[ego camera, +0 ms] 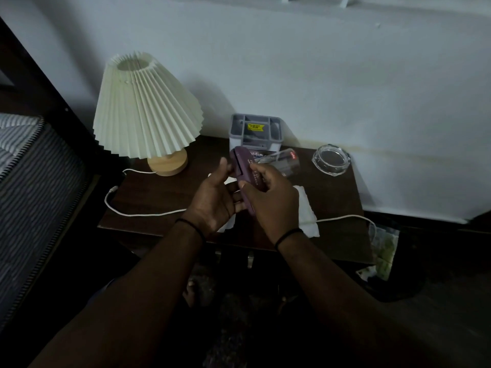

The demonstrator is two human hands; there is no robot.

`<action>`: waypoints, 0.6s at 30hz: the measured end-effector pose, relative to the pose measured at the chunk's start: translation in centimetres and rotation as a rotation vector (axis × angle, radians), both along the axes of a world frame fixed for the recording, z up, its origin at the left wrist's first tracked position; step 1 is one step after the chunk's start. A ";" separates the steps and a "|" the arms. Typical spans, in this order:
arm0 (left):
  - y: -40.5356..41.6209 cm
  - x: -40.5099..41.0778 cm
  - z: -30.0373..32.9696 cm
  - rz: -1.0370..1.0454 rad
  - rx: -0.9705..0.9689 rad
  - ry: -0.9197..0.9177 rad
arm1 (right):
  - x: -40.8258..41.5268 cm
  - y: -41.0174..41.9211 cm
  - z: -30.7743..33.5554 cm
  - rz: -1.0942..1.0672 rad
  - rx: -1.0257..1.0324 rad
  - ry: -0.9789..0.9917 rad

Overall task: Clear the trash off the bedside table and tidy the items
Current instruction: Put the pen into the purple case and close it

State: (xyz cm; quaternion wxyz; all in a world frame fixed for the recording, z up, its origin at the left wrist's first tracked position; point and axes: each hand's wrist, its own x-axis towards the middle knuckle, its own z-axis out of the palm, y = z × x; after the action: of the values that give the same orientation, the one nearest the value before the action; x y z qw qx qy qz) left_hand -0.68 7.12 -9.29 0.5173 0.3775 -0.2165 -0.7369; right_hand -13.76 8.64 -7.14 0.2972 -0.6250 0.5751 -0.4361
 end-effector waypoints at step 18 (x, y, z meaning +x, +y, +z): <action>-0.4 0.2 -0.5 0.160 -0.004 -0.003 | 0.0 -0.5 -0.2 0.134 0.675 -0.416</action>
State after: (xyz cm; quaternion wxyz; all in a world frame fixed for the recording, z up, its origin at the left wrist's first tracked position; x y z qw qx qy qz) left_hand -0.45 6.73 -9.76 0.5751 0.3936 -0.1880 -0.6921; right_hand -13.71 8.19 -7.29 0.6237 -0.4267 0.5717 -0.3194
